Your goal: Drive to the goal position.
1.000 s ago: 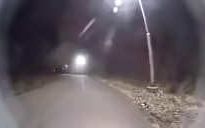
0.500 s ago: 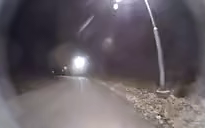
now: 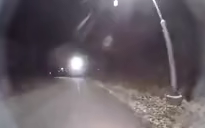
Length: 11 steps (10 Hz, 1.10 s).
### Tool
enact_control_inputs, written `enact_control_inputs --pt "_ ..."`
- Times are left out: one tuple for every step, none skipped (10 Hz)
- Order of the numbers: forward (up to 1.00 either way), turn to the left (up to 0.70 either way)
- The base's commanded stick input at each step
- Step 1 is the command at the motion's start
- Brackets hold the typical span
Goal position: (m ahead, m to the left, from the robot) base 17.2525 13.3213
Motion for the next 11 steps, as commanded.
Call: enact_control_inputs --pt "1.00 0.00" --pt "1.00 0.29" --pt "1.00 0.40" --pt "1.00 0.40" --pt "1.00 0.40" --pt "1.00 0.40" --pt "1.00 0.40" --pt "1.00 0.40" --pt "1.00 0.40" --pt "1.00 0.40" --pt "1.00 0.40"
